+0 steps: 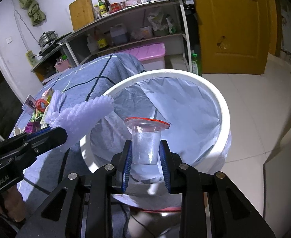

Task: Collect trash
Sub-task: 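Carry the cup in the right gripper while the left gripper carries the foam net over the bin, then open the right gripper over the bin while the left gripper opens, dropping both items, then grasp the long white foam net with the right gripper while the left gripper grasps the white paper bag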

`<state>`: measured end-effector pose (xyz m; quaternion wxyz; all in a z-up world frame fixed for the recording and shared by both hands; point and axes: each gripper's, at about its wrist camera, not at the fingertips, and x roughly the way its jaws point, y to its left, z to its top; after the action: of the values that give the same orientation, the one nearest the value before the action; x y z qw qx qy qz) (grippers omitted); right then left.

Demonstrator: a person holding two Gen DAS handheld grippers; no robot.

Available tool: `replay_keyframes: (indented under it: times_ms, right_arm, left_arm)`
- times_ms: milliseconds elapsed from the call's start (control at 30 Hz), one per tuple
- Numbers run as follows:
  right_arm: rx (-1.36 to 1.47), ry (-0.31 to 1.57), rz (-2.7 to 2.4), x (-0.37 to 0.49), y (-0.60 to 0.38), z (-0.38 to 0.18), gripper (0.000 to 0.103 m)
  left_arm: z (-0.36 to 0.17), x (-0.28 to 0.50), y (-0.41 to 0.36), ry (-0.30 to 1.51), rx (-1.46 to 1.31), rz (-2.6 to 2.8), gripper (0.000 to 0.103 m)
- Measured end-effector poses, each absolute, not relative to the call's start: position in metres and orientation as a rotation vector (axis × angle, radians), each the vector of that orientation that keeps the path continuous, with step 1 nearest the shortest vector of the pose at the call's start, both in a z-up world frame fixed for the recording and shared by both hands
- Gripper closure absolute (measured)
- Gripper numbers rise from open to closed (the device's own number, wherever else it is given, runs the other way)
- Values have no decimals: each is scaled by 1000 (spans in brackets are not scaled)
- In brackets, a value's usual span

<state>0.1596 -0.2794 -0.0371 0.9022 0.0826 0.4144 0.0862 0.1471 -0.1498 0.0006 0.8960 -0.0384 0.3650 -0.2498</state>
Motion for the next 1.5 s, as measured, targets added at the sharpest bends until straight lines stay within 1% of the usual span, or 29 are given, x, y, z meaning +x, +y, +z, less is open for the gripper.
replay_keyframes:
  times_ms: [233,267,367,400,467,533,800,1133,1367,1500]
  right_arm:
    - [177,866,167,163,-280,-39,73]
    - [178,864,167,163,-281,-39,71]
    - [180,861,165,162,-281,-39,61]
    - [181,859,165,161,-280,-38,60]
    - [181,855,165,160,-280,-36,60]
    - [179,848,164,158,-280,-34,60]
    - [164,819,182,148,-274,-21,60]
    - [118,783,243,130,-246,-5,60]
    - [84,769,307,120,-218,3,60]
    - [64,765,343,117,-202,4,60]
  left_arm:
    - [-3,154,-147,767,-86,-513,81]
    - [-3,154,-146,768,-87,-513,80]
    - [-3,154,-144,769,-93,-510,77]
    - [-2,154,-144,767,-94,-509,76]
    - [-2,153,-142,764,-95,-508,69]
    - [-1,152,-141,759,-101,-510,65]
    - [5,139,-127,736,-125,-481,65]
    - [13,116,-92,704,-147,-384,65]
    - [17,97,-66,681,-158,-315,56]
    - [17,89,-50,674,-175,-274,54]
